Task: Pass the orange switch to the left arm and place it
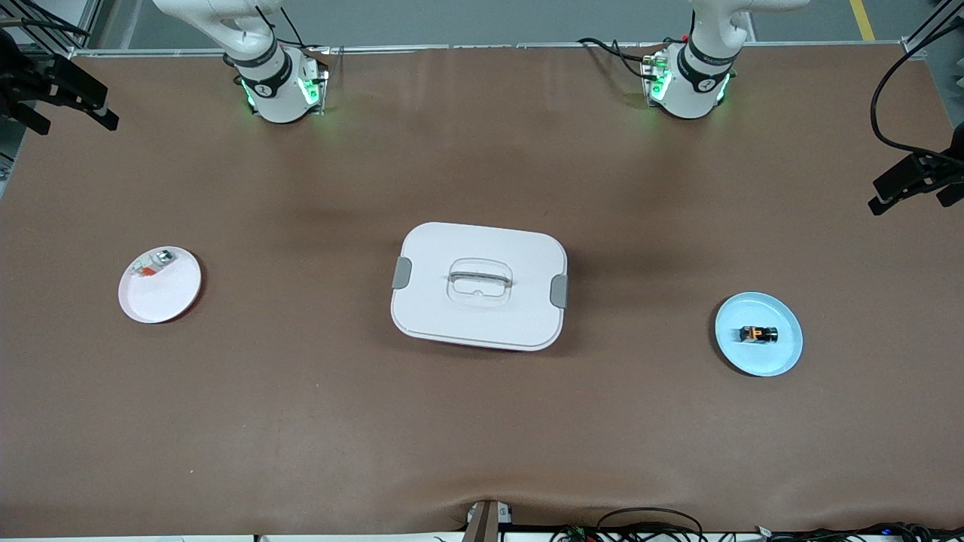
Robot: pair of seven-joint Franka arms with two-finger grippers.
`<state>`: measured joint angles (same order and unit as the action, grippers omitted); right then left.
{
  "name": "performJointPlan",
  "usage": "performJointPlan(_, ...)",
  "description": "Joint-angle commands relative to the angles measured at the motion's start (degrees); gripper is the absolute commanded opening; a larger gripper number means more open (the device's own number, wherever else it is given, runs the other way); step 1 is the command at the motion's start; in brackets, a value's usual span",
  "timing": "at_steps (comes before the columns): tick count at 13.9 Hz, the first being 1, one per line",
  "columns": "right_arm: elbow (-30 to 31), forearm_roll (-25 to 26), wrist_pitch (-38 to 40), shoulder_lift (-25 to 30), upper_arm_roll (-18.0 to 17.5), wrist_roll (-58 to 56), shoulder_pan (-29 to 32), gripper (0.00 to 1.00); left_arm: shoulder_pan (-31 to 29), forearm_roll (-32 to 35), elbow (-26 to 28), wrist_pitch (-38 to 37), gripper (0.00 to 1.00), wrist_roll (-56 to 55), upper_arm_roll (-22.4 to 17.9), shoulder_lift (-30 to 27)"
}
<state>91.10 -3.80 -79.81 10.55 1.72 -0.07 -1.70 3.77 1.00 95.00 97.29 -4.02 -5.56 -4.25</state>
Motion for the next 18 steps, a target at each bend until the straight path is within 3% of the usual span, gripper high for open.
performJointPlan(1,1.3,-0.1,-1.0,1.1,0.2,1.0,-0.7,1.00,-2.1,-0.8,0.9,0.0,1.00,0.5,2.8,-0.9)
performJointPlan(18,2.7,0.0,-1.2,0.9,0.1,0.9,-0.8,1.00,-1.4,-1.1,-3.2,-3.5,1.00,1.3,2.9,1.4)
